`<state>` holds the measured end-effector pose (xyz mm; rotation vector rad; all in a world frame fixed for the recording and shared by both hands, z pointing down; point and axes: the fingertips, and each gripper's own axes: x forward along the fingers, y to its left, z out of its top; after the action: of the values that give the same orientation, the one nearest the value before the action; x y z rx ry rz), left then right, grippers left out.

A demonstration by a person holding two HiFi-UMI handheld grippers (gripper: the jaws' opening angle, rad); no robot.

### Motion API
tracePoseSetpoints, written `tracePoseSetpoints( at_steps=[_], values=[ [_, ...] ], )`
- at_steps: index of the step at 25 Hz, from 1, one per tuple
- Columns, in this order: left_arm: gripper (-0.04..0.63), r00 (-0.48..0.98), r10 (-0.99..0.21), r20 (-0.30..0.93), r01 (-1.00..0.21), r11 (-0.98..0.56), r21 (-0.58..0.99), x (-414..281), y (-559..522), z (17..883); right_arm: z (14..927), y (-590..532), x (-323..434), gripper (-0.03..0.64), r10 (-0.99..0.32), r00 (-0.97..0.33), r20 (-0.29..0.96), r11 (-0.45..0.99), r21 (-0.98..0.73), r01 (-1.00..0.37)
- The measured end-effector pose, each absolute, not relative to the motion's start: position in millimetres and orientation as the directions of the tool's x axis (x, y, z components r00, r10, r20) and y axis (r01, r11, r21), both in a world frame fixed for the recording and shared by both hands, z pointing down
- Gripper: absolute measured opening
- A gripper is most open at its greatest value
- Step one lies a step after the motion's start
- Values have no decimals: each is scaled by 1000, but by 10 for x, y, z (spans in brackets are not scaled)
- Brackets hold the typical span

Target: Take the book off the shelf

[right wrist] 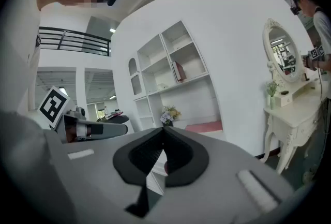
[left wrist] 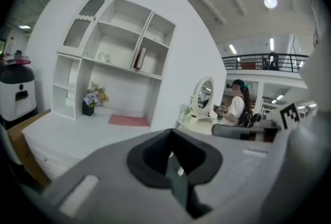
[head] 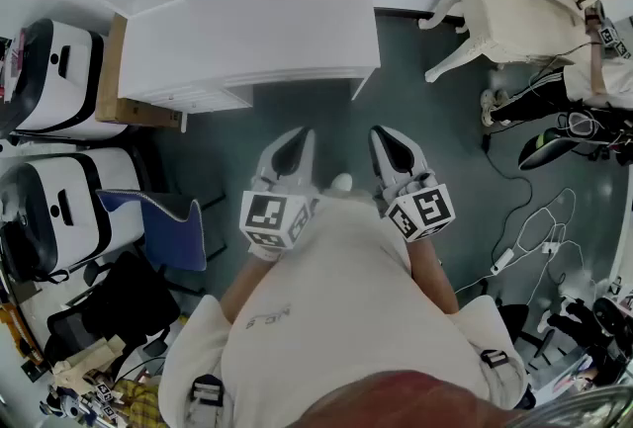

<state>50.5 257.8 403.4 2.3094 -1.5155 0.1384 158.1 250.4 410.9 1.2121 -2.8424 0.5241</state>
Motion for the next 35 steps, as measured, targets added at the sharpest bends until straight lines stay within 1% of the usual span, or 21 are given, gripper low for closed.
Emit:
tracePoseSetpoints(
  at_steps=[5,8,14,20,28,31,35],
  values=[
    [0,419,-864,279,-900,-356,252,420,2427,4049,4105,2348,1520,-6,-719,-686,117,630,-307,-713],
    [-2,423,-858,291,-899,-355,257,362,2326,4133,4197,2265,1452,-6,-717,-685,127,627,-312,-714],
    [0,431,-846,315,-894,-352,278,30,2193,4270,4356,2107,1064,-6,-712,-685,154,616,-331,-715],
    [0,438,-857,272,-887,-362,287,-537,1899,4145,4205,1785,541,-11,-741,-662,112,596,-344,-726],
    [0,471,-854,221,-865,-397,308,-1478,1629,3910,3879,1387,-385,24,-760,-645,83,608,-261,-750],
    [0,477,-852,214,-860,-402,316,-1674,1494,3866,3787,1269,-531,30,-774,-628,76,596,-247,-764],
    [0,477,-856,199,-853,-396,341,-1756,1307,3788,3671,1050,-605,40,-769,-634,84,608,-211,-766]
  ],
)
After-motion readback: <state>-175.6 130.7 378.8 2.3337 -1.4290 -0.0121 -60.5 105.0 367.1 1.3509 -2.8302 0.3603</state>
